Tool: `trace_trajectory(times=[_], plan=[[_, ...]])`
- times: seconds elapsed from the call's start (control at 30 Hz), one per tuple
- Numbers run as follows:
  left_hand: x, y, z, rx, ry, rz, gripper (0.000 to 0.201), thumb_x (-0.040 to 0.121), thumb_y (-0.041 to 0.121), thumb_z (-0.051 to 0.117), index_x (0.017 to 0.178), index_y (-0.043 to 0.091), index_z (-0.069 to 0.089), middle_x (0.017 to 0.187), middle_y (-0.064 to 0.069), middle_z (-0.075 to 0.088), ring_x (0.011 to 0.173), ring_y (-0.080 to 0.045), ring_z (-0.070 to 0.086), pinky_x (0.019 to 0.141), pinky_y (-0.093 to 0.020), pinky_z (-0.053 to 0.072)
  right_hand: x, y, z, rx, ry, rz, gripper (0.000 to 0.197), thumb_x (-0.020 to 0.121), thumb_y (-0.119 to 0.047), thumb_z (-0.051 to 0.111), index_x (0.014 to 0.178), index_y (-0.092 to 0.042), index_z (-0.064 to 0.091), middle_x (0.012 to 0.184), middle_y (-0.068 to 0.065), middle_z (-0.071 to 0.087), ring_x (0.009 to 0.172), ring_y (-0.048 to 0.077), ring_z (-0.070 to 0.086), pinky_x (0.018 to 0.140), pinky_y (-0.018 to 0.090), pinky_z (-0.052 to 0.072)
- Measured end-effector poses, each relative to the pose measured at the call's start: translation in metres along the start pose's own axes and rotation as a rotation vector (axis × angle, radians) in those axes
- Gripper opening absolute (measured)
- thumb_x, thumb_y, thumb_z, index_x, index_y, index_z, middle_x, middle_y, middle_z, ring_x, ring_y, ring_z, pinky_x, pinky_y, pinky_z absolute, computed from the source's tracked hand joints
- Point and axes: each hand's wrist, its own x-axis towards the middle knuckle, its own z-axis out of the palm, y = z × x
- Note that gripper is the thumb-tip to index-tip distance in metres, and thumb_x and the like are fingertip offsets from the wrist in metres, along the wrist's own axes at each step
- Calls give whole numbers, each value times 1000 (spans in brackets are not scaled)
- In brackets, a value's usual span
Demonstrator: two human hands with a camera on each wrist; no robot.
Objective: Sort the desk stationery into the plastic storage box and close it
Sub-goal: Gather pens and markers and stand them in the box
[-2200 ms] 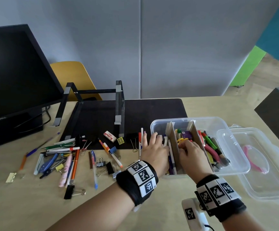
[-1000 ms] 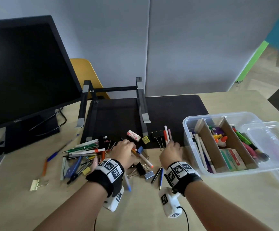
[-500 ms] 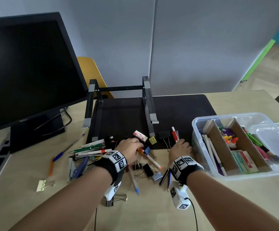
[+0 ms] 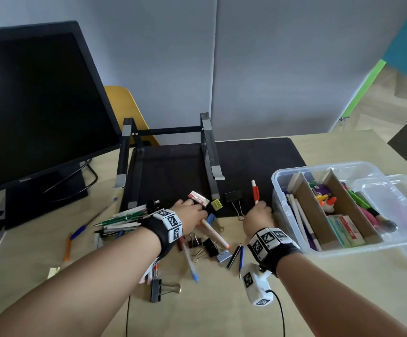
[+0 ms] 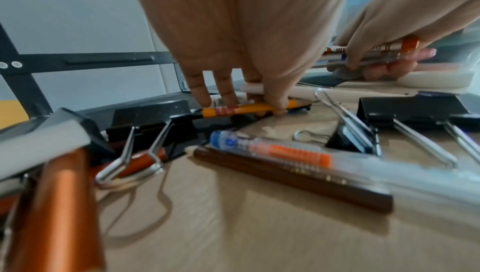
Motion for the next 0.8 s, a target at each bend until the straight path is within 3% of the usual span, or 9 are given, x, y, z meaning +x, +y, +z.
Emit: trace_trajectory(times=[0.23, 0.33, 0.43, 0.5, 0.63, 0.7, 0.8], plan=[[-9, 6, -14, 36, 84, 7, 28, 96, 20, 39, 122, 23, 47, 127, 4, 48, 121, -23, 40, 95, -39, 31, -19, -8, -29, 47, -69, -134, 34, 96, -1, 32, 129, -2, 30, 131, 17, 40, 110, 32, 53, 81, 32, 40], [-12, 11, -25, 27, 150, -13, 31, 99, 21, 35, 129, 24, 44, 131, 4, 46, 123, -22, 40, 100, -39, 32, -27, -10, -44, 130, -78, -209, 49, 91, 7, 34, 137, -2, 22, 131, 18, 39, 105, 30, 54, 76, 26, 39], [-14, 17, -33, -60, 230, -18, 29, 98, 25, 40, 127, 26, 42, 125, 5, 47, 119, -19, 44, 100, -38, 35, -33, -7, -62, 211, -72, -269, 63, 88, 9, 33, 145, -10, 13, 130, 18, 43, 105, 31, 55, 79, 31, 42], [-16, 25, -40, -95, 278, -15, 27, 97, 25, 44, 124, 25, 43, 118, 5, 50, 111, -18, 48, 95, -35, 38, -36, -3, -74, 235, -51, -340, 60, 89, 6, 35, 143, -11, 16, 129, 18, 45, 107, 32, 54, 81, 34, 44], [-20, 48, -59, -217, 303, -37, 16, 101, 19, 35, 112, 18, 47, 89, 6, 45, 79, -23, 56, 70, -34, 42, -38, 15, -97, 198, 48, -407, 43, 92, -4, 39, 133, -7, 29, 121, 15, 49, 106, 31, 52, 76, 29, 38], [-22, 60, -66, -275, 290, -49, 18, 102, 24, 30, 109, 16, 45, 88, 2, 48, 72, -24, 54, 68, -41, 48, -35, 26, -106, 213, 71, -381, 39, 93, -6, 39, 130, -7, 31, 120, 15, 50, 101, 28, 52, 75, 29, 36], [-24, 76, -72, -354, 345, -63, 22, 102, 30, 29, 109, 16, 44, 85, -1, 52, 69, -25, 55, 65, -43, 49, -31, 43, -115, 251, 73, -348, 39, 93, -5, 39, 131, -6, 32, 123, 14, 48, 103, 27, 50, 77, 28, 36]])
